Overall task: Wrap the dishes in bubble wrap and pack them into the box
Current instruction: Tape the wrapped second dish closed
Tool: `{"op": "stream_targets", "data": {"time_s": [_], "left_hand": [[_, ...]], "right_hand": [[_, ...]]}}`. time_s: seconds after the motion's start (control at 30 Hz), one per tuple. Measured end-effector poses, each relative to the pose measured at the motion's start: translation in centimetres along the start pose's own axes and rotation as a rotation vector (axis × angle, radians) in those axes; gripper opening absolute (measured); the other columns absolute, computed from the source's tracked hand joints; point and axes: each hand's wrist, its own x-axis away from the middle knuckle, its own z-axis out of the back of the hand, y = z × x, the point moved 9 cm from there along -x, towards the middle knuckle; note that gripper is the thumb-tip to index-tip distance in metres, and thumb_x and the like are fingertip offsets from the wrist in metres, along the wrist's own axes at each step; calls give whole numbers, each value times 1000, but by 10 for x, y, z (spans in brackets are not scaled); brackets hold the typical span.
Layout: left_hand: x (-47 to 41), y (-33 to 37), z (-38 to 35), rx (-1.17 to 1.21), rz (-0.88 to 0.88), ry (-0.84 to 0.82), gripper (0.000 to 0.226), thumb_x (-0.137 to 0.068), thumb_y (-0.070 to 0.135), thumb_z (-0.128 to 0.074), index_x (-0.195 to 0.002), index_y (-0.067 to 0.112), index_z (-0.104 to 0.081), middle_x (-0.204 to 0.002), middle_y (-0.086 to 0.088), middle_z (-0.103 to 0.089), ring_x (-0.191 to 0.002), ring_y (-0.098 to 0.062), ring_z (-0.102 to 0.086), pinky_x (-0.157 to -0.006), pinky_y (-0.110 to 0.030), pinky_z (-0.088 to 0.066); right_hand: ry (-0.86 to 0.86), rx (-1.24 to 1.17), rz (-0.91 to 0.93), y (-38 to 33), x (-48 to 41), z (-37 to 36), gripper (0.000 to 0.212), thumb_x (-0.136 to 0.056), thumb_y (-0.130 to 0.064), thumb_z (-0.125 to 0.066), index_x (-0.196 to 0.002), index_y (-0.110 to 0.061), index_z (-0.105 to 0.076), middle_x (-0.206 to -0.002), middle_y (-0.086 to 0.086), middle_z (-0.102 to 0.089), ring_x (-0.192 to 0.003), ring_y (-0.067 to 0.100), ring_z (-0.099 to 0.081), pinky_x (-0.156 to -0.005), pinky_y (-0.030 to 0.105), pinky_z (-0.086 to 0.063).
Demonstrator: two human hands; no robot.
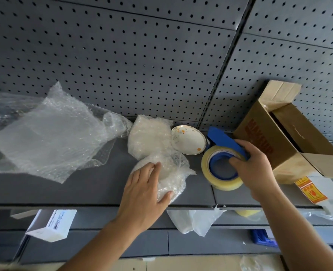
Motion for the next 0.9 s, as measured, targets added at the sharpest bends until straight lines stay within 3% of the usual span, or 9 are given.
{"op": "stream_targets", "data": {"time_s": [0.1, 0.3, 0.4, 0.6, 0.73, 0.9], "left_hand": [[1, 0, 2, 19, -1, 21, 80, -90, 65, -45, -153, 16, -37, -151, 0, -40, -137, -20, -40, -117, -33, -32], [6, 3, 9, -42, -2, 127, 77, -88, 65, -46, -144, 12, -52, -139, -1, -56, -124, -20, -54, -109, -32, -43], [8, 4, 11, -55, 5, 154, 74, -87, 64, -48, -139, 11, -57, -135, -1, -60, -120, -20, -57, -107, -33, -47], [7, 6, 7, -27, 11, 113, 62, -90, 60, -45, -128, 15, -58, -124, 1, -58, -117, -21, -53, -112, -36, -41], [8, 5, 5, -36, 13, 114, 61, -91, 60, -45, -128, 14, -58, -122, -1, -58, -116, -21, -52, -112, -37, -40], [10, 3, 3, -53, 31, 119, 65, -91, 62, -44, -131, 12, -57, -125, -2, -59, -121, -21, -53, -117, -38, -37]], "right_hand": [[-48, 46, 144, -44, 12, 0, 55, -86, -5, -69, -125, -41, -59, -121, -4, -54, -98, 11, -57, -76, 22, -45], [-226, 351, 477, -133, 34, -49, 59, -85, -5, -66, -133, -39, -60, -120, -11, -46, -99, 10, -52, -73, 9, -39], [-275, 468, 619, -159, 41, -86, 61, -84, -6, -63, -135, -39, -60, -121, -8, -48, -98, 17, -57, -78, 25, -49], [-427, 783, 794, -186, 60, -149, 59, -88, -16, -55, -139, -45, -51, -132, -9, -44, -113, 21, -53, -89, 39, -51], [-489, 916, 913, -199, 69, -172, 57, -89, -13, -53, -138, -42, -53, -129, -3, -45, -112, 27, -52, -92, 41, -48], [-614, 1016, 917, -206, 70, -188, 55, -89, -10, -53, -136, -40, -55, -126, -4, -46, -111, 26, -53, -90, 45, -50]]}}
